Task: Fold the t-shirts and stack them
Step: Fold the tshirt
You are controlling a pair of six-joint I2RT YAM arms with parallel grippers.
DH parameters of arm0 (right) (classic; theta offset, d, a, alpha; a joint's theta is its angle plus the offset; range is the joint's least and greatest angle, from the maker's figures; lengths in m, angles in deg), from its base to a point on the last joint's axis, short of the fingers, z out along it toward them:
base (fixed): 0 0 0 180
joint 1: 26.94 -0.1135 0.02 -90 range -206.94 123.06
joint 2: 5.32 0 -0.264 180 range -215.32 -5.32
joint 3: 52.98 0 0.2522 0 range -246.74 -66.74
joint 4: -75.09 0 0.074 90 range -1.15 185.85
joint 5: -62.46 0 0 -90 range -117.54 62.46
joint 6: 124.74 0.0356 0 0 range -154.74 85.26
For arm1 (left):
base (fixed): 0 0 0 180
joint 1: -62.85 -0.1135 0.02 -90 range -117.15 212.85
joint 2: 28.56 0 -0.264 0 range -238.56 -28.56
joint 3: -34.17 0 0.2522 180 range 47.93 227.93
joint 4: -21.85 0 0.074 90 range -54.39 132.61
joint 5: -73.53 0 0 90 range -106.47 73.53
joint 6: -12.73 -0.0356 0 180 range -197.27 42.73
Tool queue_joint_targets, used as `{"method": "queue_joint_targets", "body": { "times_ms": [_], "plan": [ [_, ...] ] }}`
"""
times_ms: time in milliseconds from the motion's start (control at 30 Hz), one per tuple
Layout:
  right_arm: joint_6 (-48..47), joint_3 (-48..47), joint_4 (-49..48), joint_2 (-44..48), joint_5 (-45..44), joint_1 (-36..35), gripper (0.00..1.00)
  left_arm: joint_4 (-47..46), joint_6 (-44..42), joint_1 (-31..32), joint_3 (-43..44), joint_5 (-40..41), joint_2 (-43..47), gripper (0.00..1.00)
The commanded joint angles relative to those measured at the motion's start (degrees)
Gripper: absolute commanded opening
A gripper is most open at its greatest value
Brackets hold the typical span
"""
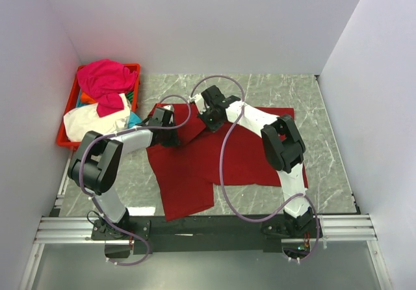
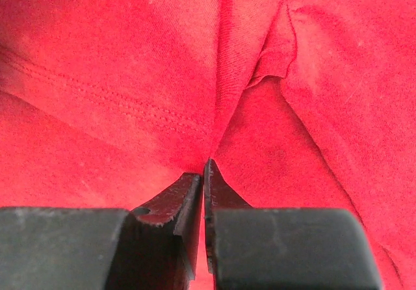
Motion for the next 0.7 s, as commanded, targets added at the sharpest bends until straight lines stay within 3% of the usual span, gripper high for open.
{"method": "queue_joint_targets", "body": {
  "times_ms": [0, 100, 267, 467, 667],
  "plan": [
    [-1.66, 0.29, 1.19, 3.6, -0.74, 0.27, 0.1, 0.36, -0.19, 0.07, -0.6, 1.32, 2.12, 0.2],
    [-2.28, 0.47, 1.37, 3.78, -1.79, 0.35, 0.19, 0.54, -0.02, 0.07, -0.87, 1.58, 3.44, 0.2],
    [-3.33, 1.52, 0.58, 5.88, -5.92, 0.35, 0.41, 1.41, 0.16, 0.07, -0.78, 1.93, 6.69, 0.21],
    [-7.81, 6.53, 0.84, 11.07, -6.2, 0.7, 0.47, 3.26, -0.37, -0.11, 0.01, 1.93, 12.67, 0.22],
    [-9.76, 9.52, 3.99, 15.82, 3.19, 4.21, 0.46, 2.73, -2.3, -2.29, 2.03, 1.67, 14.96, 0.31]
  ]
}}
